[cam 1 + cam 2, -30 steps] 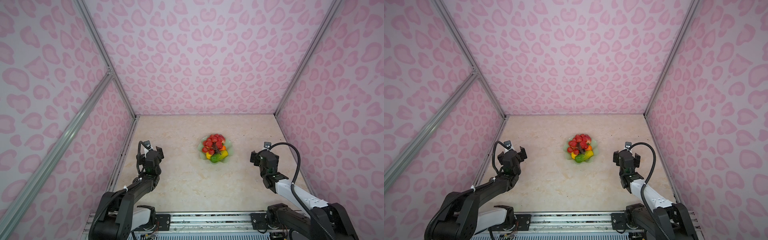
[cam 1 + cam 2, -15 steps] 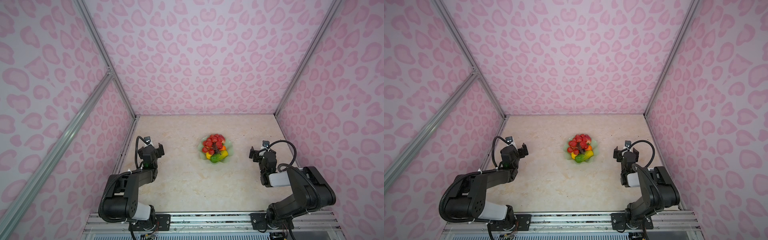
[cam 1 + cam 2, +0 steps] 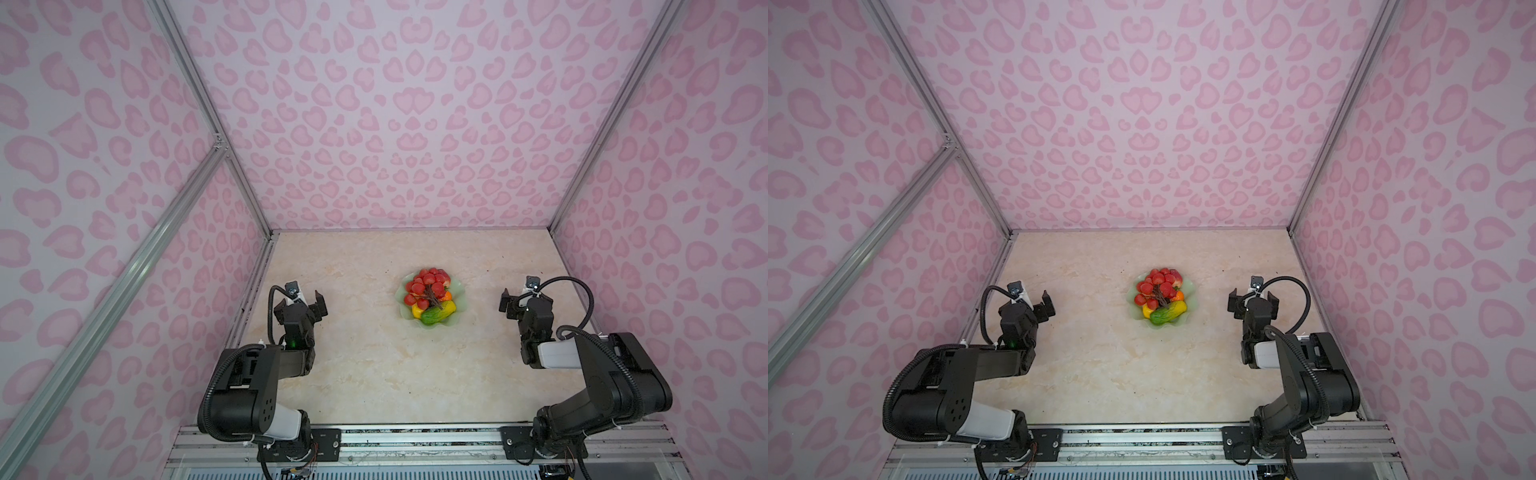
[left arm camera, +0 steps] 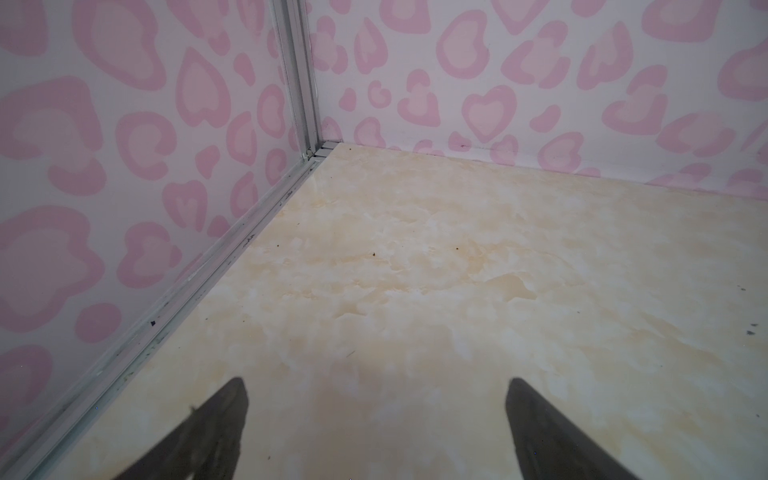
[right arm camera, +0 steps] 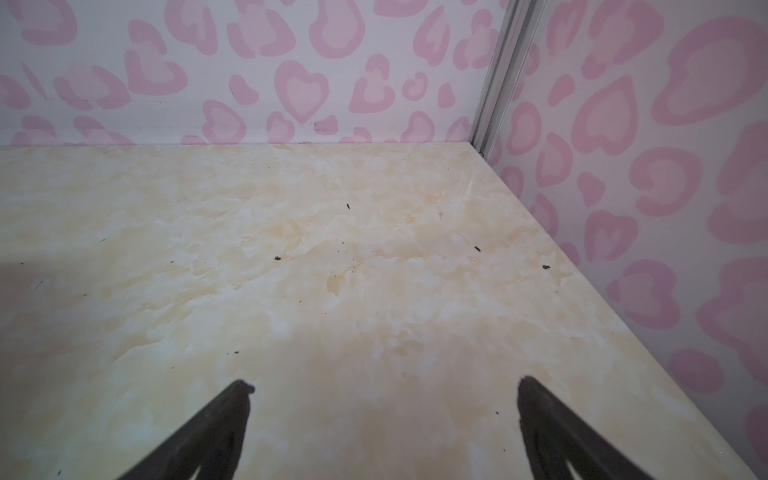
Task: Place and organize the fake fruits in the fruit bowl
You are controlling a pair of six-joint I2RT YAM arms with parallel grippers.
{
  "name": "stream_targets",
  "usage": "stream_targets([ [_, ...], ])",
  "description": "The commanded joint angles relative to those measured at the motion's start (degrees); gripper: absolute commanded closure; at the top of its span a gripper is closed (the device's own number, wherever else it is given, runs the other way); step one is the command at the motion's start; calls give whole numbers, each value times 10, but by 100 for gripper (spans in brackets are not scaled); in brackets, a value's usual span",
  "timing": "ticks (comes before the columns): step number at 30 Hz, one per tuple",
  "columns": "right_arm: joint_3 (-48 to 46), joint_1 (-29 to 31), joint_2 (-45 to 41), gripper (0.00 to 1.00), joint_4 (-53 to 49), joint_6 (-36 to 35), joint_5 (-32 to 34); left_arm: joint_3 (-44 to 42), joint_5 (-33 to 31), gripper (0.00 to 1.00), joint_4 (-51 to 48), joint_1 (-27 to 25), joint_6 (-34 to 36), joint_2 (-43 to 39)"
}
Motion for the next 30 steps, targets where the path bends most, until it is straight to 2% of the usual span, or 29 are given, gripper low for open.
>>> stream_targets([
  [1,1,-1,0,0,0,4,-12,0,-1,2,30,1,-2,1],
  [7,-9,-1,-3,0,15,22,34,0,-2,2,31,1,-3,-1],
  [8,-9,-1,-2,0,15,15,21,0,-1,2,31,1,-3,0],
  [10,-15,-1,-8,0,16,-34,-97,0,-1,2,31,1,-3,-1],
  [11,-27,-2,-10,0,37,-19,-69,0,-2,2,31,1,-2,-1],
  [12,-34,-2,-6,0,56,25,26,0,-2,2,30,1,-3,-1],
  [13,-36,0,-2,0,67,41,87,0,-1,2,31,1,-2,-1],
  [14,-40,2,-4,0,72,27,56,0,-1,2,31,1,-3,-1],
  [16,-21,0,-3,0,40,-37,-104,-1,-1,2,31,1,-2,-1],
  [17,-17,-2,-8,1,24,-12,-56,0,-1,2,31,1,-2,-1],
  [18,-8,-3,-6,1,8,27,29,0,-2,2,31,1,-3,-1],
  [19,-14,-4,-5,1,22,26,35,0,-1,2,31,1,-2,-1],
  [21,-9,-1,0,1,19,-5,-22,0,-2,2,31,1,-3,-1],
  [30,3,-6,-3,1,-9,7,-23,0,-2,2,31,1,-2,-1],
])
